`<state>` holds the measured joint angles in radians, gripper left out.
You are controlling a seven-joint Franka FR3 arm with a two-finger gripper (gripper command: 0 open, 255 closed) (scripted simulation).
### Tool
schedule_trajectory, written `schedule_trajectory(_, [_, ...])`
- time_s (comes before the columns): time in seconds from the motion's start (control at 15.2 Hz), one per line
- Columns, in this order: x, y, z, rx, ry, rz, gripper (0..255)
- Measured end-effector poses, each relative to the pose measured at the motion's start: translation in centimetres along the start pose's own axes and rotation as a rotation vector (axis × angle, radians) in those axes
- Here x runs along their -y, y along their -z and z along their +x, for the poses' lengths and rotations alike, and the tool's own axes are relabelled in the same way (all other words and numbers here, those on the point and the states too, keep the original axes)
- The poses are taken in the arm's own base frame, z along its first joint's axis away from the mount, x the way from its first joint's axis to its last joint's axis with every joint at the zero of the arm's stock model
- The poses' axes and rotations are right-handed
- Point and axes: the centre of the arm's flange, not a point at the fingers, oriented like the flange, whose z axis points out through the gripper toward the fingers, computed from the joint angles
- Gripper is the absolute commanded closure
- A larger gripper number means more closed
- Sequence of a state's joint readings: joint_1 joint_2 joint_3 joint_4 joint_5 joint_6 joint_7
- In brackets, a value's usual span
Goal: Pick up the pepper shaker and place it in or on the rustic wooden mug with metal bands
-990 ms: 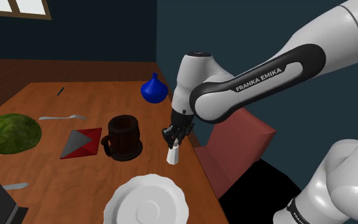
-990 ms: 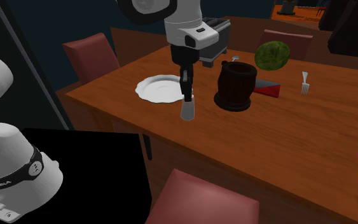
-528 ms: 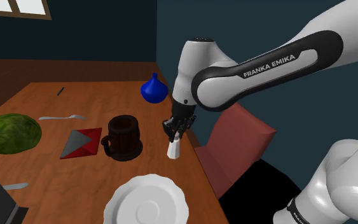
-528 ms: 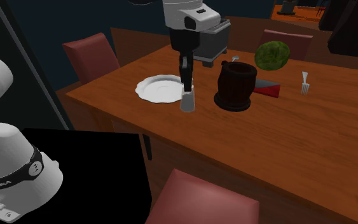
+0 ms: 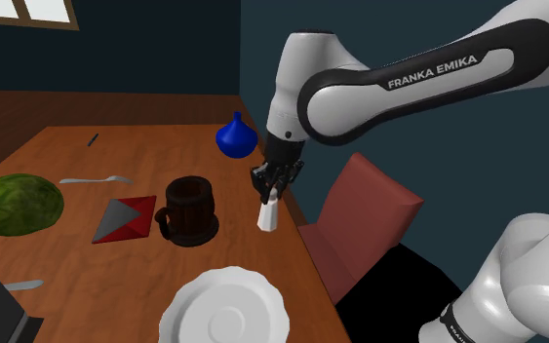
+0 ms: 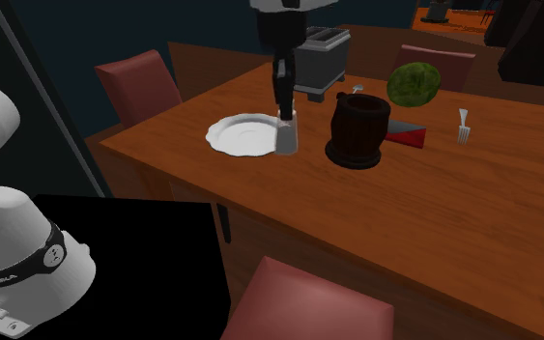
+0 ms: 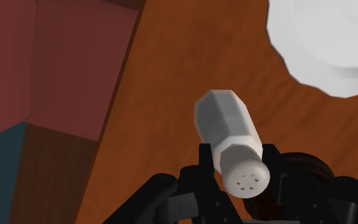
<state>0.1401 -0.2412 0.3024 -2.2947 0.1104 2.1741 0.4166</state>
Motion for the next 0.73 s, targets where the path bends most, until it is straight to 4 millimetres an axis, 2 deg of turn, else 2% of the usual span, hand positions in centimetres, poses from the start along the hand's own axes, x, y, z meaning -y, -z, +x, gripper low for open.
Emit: schedule_trajectory(0.73, [0.6,6.0,0.6,0.0,0.0,0.0,255])
